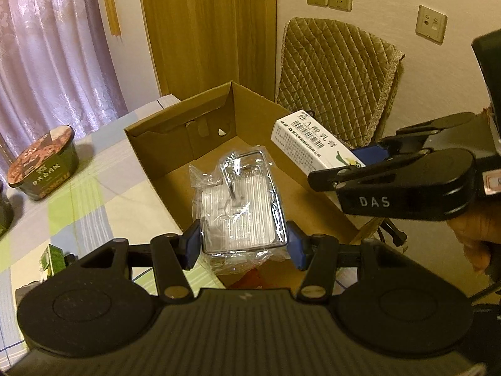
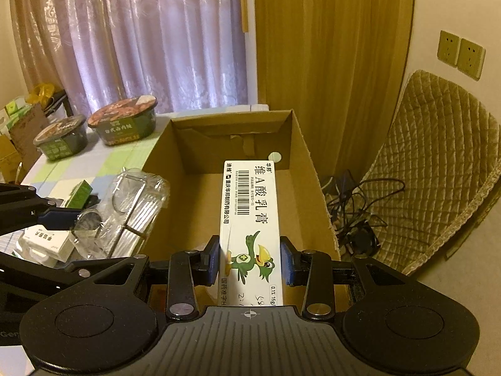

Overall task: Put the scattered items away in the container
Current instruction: 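Carry the bag and the tube box over the cardboard box with both grippers, then open the left gripper to drop the bag while the right gripper releases the tube box inside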

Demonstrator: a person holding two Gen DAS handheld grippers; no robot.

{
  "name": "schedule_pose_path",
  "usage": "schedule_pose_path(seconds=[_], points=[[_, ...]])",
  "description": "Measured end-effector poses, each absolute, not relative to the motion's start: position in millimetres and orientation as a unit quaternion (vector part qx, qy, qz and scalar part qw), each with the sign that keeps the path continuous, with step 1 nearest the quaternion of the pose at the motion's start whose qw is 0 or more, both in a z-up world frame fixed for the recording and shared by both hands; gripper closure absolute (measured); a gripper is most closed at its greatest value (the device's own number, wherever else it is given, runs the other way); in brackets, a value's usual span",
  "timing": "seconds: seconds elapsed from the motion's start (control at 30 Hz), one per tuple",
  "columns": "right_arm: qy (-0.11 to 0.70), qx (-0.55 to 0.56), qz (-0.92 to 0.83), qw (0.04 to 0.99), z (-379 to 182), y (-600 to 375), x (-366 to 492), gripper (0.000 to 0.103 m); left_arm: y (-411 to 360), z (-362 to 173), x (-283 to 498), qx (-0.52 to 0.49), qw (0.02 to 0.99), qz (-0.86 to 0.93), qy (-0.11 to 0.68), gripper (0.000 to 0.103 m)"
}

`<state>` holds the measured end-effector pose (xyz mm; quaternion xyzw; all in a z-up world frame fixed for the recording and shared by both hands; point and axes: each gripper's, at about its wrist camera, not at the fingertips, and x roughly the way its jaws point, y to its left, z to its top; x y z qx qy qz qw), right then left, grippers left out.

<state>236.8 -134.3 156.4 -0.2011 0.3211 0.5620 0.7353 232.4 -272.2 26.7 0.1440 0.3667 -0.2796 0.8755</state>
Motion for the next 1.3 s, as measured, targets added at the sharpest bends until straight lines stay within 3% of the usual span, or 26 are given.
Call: schedule_pose_path(seconds=[0.3, 0.43, 1.2, 1.27, 1.3], points=[[0.329, -0.203, 0.557, 0.735, 149, -127, 245, 0.062, -274, 15, 243, 0.137, 0.875, -0.276, 0.374, 0.053], [0.329, -0.204, 0.556, 0.736, 148, -126, 246, 0.062, -275, 17, 240, 0.156, 0.876, -0.276, 0.363, 0.042], [0.313, -0.211, 0.566, 0.733, 148, -118, 231, 0.062, -238, 19, 222, 0.131, 0.885, -0.256, 0.366, 0.043], [0.308, -0.212, 0.569, 0.733, 148, -117, 230, 0.056, -236, 18, 221, 0.130, 0.885, -0.255, 0.368, 0.043], [0.305, -0.210, 0.568, 0.735, 149, -118, 229, 0.031, -235, 17, 221, 0.130, 0.885, -0.254, 0.368, 0.043]])
